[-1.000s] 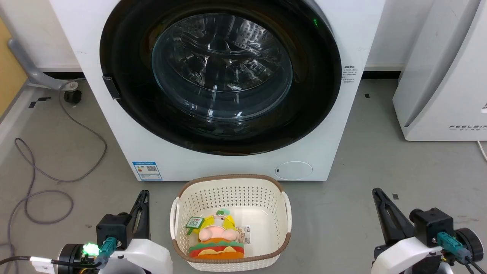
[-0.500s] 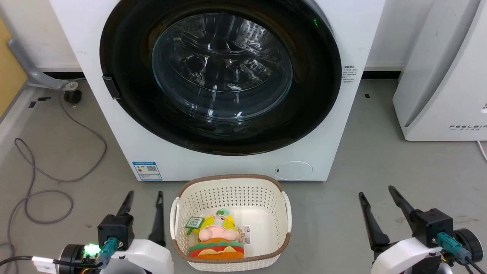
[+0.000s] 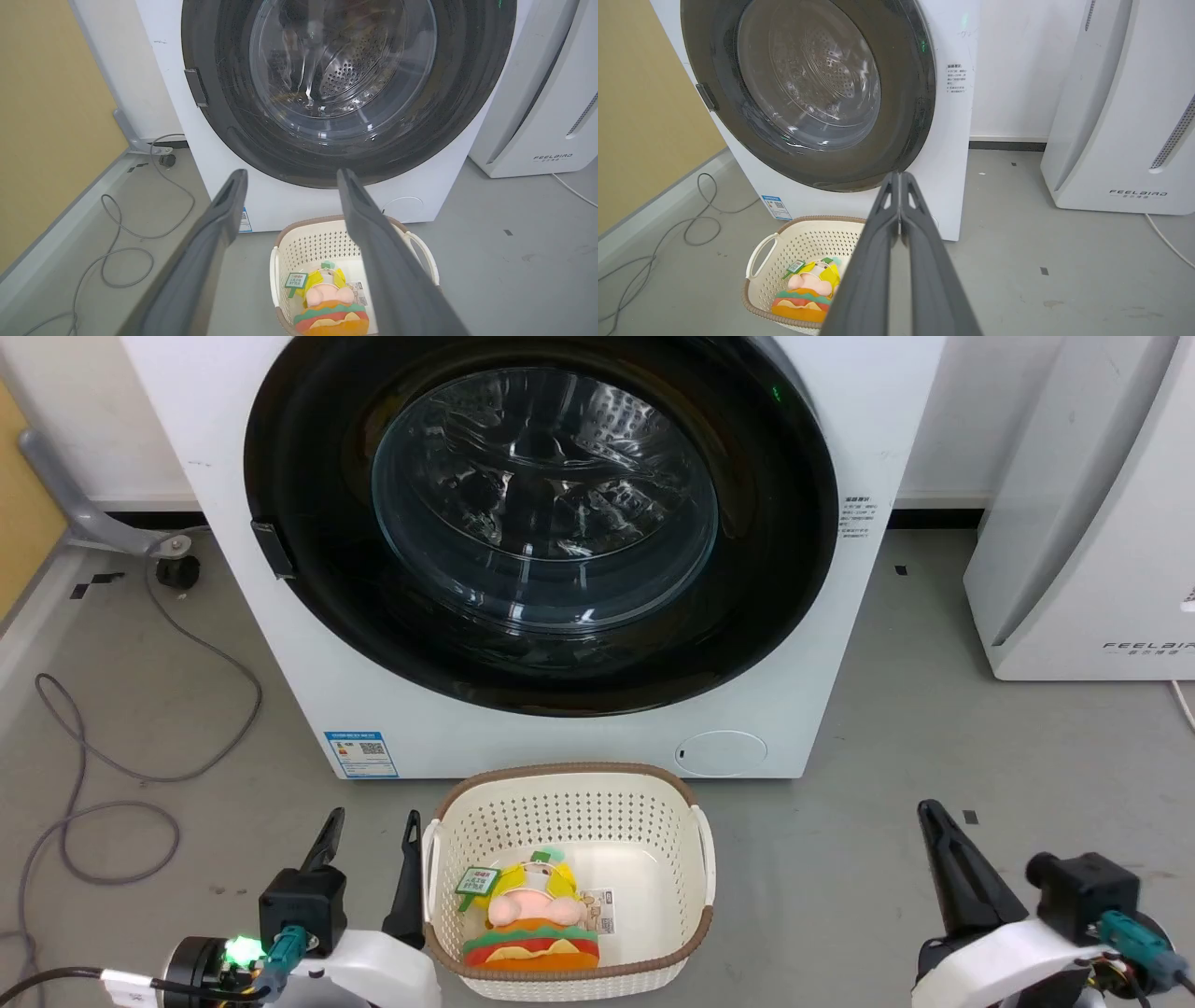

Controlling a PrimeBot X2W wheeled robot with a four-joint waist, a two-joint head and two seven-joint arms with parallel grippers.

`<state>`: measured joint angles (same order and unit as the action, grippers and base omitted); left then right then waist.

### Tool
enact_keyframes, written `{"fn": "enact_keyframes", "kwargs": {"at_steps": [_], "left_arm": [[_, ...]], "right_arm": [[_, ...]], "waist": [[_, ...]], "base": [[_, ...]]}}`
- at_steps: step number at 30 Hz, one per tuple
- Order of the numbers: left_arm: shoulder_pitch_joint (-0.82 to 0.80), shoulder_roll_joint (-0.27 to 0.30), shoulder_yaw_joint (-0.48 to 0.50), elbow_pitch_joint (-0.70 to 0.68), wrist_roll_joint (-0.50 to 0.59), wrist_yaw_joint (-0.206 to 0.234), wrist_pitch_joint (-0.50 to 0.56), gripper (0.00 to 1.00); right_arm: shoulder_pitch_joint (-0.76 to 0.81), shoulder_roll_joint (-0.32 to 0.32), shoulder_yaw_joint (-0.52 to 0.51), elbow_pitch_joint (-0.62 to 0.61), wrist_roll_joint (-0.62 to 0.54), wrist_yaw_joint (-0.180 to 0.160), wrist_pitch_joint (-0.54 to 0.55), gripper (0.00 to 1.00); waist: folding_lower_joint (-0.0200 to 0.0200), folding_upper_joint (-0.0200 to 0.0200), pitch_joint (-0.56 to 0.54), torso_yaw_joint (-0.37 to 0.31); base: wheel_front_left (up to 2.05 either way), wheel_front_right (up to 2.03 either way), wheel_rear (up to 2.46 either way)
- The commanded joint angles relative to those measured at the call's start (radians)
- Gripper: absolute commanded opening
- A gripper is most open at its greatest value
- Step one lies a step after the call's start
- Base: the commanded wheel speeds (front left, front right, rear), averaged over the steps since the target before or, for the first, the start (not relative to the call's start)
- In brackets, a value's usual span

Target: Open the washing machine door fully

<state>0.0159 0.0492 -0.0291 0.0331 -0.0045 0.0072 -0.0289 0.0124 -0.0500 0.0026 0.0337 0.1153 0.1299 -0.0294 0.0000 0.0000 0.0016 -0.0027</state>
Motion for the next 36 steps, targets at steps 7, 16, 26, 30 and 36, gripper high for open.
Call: {"fn": "enact_keyframes", "kwargs": {"at_steps": [7, 16, 26, 30, 36], "left_arm": [[-0.022, 0.001, -0.018, 0.014, -0.011, 0.009, -0.025, 1.00], [-0.039, 0.001, -0.034, 0.018, -0.014, 0.015, -0.044, 1.00], [-0.077, 0.001, -0.056, 0.009, -0.014, 0.022, -0.065, 1.00], [-0.098, 0.001, -0.065, 0.001, -0.011, 0.026, -0.073, 1.00], [-0.127, 0.001, -0.077, -0.013, -0.007, 0.032, -0.084, 1.00]], "right_arm": [[-0.032, 0.000, -0.012, 0.024, 0.210, 0.000, -0.025, 0.00], [-0.113, -0.008, -0.053, 0.072, 0.416, 0.000, -0.026, 0.00], [-0.281, -0.067, -0.066, 0.169, 0.605, 0.000, -0.032, 0.00], [-0.368, -0.101, -0.055, 0.217, 0.671, 0.000, -0.039, 0.00], [-0.493, -0.145, -0.027, 0.282, 0.747, 0.000, -0.040, 0.00]], "waist": [[0.0000, 0.0000, 0.003, -0.001], [0.0000, 0.0000, 0.020, 0.000], [0.0000, 0.0000, 0.073, 0.005], [0.0000, 0.0000, 0.102, 0.008], [0.0000, 0.0000, 0.143, 0.014]], "base": [[0.00, 0.00, 0.00], [0.00, 0.00, 0.00], [0.00, 0.00, 0.00], [0.00, 0.00, 0.00], [0.00, 0.00, 0.00]]}}
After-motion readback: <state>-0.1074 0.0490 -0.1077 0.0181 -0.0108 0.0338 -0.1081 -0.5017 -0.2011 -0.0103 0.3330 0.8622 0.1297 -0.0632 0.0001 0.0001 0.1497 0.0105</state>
